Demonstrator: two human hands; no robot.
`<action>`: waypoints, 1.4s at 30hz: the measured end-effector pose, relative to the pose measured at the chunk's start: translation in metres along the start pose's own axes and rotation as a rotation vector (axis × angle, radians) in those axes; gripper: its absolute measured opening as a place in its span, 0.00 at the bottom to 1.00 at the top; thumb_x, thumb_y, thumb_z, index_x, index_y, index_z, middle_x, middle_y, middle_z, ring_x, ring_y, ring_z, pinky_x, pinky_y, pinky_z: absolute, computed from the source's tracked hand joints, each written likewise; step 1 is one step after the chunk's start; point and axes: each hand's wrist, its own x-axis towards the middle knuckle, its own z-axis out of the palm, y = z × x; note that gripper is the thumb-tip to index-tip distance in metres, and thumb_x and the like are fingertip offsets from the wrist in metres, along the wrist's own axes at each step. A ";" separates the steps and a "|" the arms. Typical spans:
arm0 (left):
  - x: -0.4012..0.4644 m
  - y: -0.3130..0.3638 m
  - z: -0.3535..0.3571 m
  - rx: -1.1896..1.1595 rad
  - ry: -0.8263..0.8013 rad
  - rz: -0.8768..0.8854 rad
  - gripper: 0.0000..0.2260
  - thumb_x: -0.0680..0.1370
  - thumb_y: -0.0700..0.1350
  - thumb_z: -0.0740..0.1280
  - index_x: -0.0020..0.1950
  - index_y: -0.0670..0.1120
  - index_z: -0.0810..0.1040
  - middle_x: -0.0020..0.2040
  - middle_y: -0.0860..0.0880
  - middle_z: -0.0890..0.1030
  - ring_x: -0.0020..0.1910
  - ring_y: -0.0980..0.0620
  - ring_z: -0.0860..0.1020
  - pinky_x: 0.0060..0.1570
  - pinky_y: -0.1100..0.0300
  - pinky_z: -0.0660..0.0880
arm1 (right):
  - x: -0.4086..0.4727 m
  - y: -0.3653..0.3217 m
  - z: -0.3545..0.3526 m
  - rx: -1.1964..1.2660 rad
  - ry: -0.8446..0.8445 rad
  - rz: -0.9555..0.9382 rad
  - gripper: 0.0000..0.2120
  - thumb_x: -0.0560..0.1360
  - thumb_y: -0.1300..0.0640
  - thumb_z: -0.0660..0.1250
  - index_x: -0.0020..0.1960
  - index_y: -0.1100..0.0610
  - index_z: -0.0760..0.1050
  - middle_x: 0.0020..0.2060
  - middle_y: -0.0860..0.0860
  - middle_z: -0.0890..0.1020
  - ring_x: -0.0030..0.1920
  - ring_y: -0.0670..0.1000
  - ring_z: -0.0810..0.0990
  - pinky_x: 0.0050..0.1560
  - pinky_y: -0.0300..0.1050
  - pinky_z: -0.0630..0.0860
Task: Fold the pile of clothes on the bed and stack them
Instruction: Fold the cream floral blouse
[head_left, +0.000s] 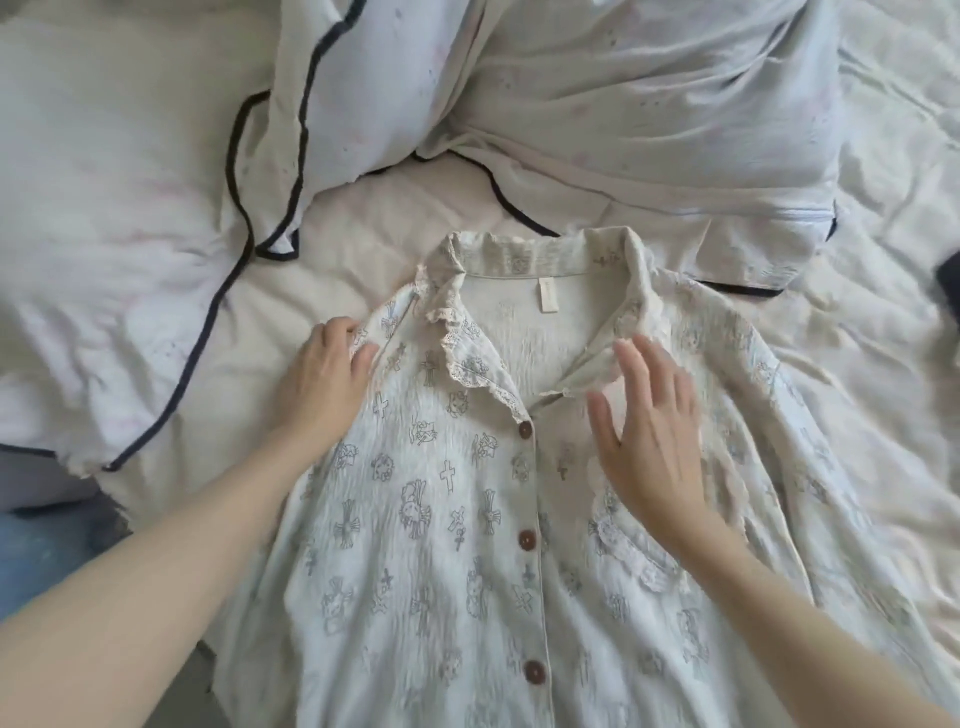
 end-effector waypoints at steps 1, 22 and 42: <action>-0.011 -0.006 -0.003 -0.054 0.005 -0.037 0.18 0.81 0.49 0.59 0.65 0.39 0.69 0.61 0.38 0.73 0.58 0.37 0.73 0.51 0.46 0.70 | -0.017 -0.011 0.003 0.001 -0.028 -0.005 0.23 0.79 0.52 0.58 0.70 0.62 0.67 0.70 0.60 0.68 0.71 0.61 0.65 0.70 0.62 0.60; -0.151 -0.151 -0.034 -0.611 -0.265 -0.310 0.11 0.79 0.50 0.63 0.40 0.45 0.70 0.30 0.51 0.67 0.30 0.53 0.65 0.31 0.61 0.63 | -0.152 -0.129 0.083 -0.169 -0.474 0.087 0.30 0.80 0.43 0.52 0.74 0.46 0.38 0.75 0.47 0.40 0.74 0.47 0.34 0.73 0.52 0.34; -0.046 -0.219 -0.125 -0.467 -0.514 -0.214 0.07 0.77 0.39 0.67 0.54 0.44 0.80 0.48 0.49 0.80 0.45 0.52 0.77 0.45 0.59 0.70 | -0.094 -0.213 0.106 -0.319 -0.559 -0.005 0.28 0.80 0.42 0.52 0.77 0.48 0.50 0.78 0.51 0.45 0.77 0.54 0.40 0.71 0.60 0.33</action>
